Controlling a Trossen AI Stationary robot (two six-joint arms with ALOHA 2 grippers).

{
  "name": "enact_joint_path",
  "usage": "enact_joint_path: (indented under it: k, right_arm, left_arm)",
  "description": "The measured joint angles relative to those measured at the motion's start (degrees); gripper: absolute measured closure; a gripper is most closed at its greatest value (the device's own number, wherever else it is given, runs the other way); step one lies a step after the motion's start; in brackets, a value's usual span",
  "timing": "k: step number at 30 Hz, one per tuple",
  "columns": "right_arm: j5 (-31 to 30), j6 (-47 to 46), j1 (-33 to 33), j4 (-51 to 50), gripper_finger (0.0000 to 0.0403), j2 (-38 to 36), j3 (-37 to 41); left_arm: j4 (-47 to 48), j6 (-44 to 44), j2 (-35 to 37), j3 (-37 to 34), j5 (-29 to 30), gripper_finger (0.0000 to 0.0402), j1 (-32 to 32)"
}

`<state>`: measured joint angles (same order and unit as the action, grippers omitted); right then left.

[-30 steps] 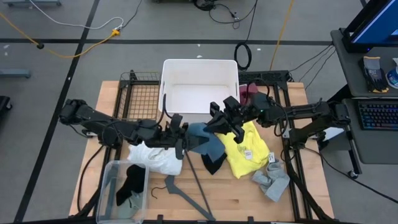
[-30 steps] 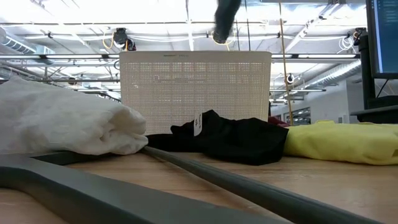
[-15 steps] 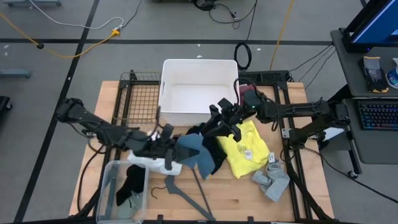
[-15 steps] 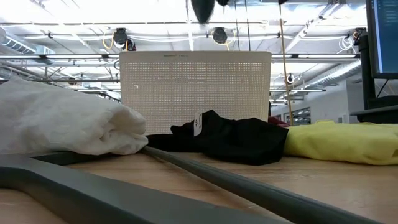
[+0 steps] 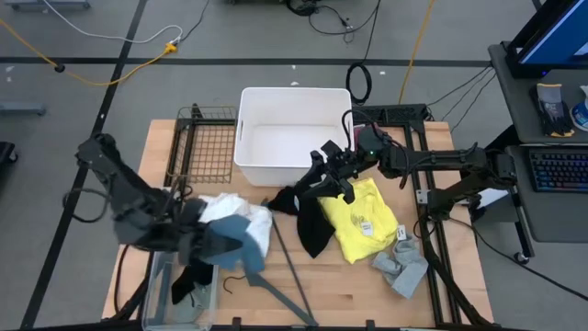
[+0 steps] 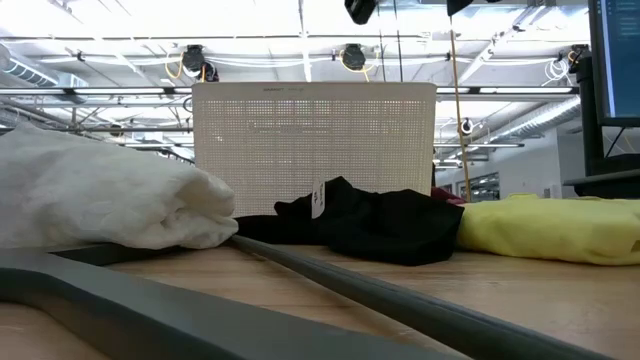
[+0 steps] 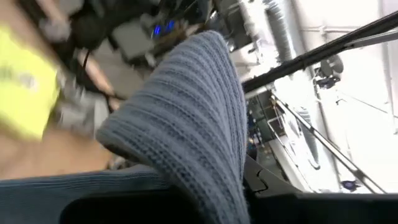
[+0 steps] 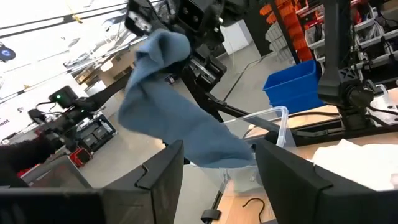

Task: Pick & Place Cloths
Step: Put the gray sock into the transparent bin

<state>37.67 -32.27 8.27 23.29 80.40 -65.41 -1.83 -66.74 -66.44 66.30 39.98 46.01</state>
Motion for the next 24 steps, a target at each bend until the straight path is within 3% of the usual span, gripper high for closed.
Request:
enact_joint_path:
  k: [7,13,16,20,24]
  right_arm:
    - [-2.0,-0.3,-0.2,0.0,0.0207,0.0,0.0]
    - [-3.3,-2.7,-0.2,0.0,0.0206,0.0,0.0]
    - [-3.3,-3.0,-0.2,0.0,0.0206,0.0,0.0]
    - [-3.3,-3.1,-0.2,0.0,0.0206,0.0,0.0]
    - [-3.4,-3.1,-0.2,0.0,0.0206,0.0,0.0]
  left_arm:
    - [14.5,-22.0,6.1,0.0,1.4,0.0400,9.7]
    - [24.6,-36.4,10.6,0.0,-2.0,0.0400,17.0]
    - [35.9,-46.8,11.8,0.0,-7.4,0.0400,19.2]
    - [50.8,-59.6,11.3,0.0,-19.2,0.0400,20.2]
    - [56.4,-63.4,9.3,0.0,-26.1,0.0400,20.2]
